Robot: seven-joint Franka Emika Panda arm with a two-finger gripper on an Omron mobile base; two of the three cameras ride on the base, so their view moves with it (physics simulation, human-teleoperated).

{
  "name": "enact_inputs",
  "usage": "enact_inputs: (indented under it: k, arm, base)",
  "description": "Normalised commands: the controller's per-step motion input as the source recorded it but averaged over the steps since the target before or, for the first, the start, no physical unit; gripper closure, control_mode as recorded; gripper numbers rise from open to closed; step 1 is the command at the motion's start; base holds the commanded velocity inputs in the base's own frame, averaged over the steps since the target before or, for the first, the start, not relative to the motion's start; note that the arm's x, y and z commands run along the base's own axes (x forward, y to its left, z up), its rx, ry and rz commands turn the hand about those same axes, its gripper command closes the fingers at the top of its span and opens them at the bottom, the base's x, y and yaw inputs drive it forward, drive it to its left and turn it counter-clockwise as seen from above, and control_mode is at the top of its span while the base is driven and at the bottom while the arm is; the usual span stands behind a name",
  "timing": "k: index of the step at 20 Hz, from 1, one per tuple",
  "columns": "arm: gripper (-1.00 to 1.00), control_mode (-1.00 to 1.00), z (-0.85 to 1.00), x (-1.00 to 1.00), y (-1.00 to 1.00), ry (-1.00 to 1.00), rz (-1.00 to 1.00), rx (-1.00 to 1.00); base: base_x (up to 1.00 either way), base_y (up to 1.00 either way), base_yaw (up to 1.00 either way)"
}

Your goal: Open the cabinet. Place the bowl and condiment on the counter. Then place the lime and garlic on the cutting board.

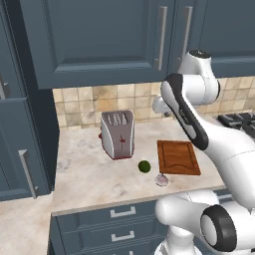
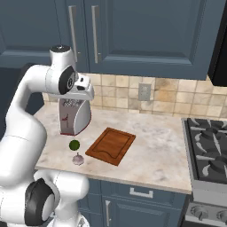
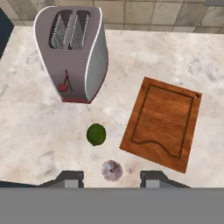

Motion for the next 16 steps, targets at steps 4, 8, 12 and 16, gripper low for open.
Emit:
enact_inputs:
  k: [4,8,12,16]
  arm:
    - [-1.00,-1.00,0.00,-0.17,0.00,-0.11,0.00,0.00]
    - [-1.00,-1.00,0.22,-0.71,-0.04,-0.47,0.11,-0.08]
    - [-1.00,-1.00,0.47,-0.48,-0.29,-0.48,0.05,0.00]
    - [-1.00,-1.00,0.57,-0.11,-0.29,-0.28,0.00,0.00]
  base:
    - [0.00,0.00,0.00]
    - [0.00,0.00,0.00]
    - [0.00,0.00,0.00]
    - [0.00,0.00,0.00]
